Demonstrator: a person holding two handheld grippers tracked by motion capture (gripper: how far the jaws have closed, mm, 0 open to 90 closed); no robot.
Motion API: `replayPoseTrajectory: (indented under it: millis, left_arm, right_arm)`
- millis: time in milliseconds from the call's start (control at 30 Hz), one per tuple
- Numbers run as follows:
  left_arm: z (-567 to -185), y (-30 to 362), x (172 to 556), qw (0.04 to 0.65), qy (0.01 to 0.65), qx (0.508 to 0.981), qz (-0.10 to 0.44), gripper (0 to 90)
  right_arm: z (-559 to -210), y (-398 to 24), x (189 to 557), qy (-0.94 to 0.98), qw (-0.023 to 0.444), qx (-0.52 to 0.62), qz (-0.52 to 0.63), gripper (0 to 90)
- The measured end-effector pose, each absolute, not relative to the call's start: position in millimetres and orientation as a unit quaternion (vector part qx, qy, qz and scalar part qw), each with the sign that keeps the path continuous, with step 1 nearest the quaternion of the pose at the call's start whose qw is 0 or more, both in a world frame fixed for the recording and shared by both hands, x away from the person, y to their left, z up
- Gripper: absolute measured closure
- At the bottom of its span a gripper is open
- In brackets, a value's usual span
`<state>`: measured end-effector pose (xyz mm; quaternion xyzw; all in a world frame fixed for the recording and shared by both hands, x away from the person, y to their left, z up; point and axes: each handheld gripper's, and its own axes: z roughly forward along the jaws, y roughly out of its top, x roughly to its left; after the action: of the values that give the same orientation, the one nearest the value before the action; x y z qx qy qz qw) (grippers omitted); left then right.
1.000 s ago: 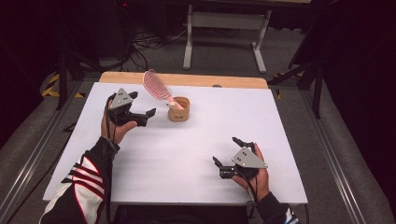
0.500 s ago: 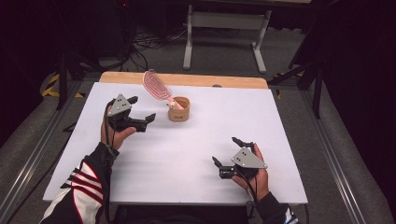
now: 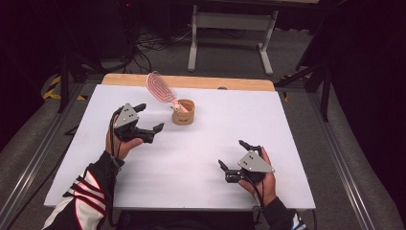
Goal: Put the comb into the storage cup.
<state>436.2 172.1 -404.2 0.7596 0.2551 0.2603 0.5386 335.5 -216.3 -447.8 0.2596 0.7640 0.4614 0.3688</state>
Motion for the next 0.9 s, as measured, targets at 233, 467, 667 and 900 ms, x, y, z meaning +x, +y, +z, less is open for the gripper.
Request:
replayPoseTrajectory:
  millis: [233, 467, 667, 900]
  left_arm:
    - [-403, 166, 427, 0.539, 0.244, 0.764, 0.258, 5.8]
    - [-400, 161, 417, 0.541, 0.228, 0.767, 0.258, 5.7]
    - [-402, 159, 410, 0.539, 0.230, 0.767, 0.262, 5.7]
    - [-400, 159, 401, 0.543, 0.221, 0.765, 0.266, 5.7]
  right_arm:
    - [-447, -217, 335, 0.762, 0.372, 0.260, 0.463, 7.1]
    - [-446, -219, 335, 0.759, 0.373, 0.261, 0.465, 7.0]
    - [-445, -219, 334, 0.759, 0.373, 0.259, 0.466, 7.0]
    - [-444, -219, 333, 0.757, 0.375, 0.261, 0.468, 7.0]
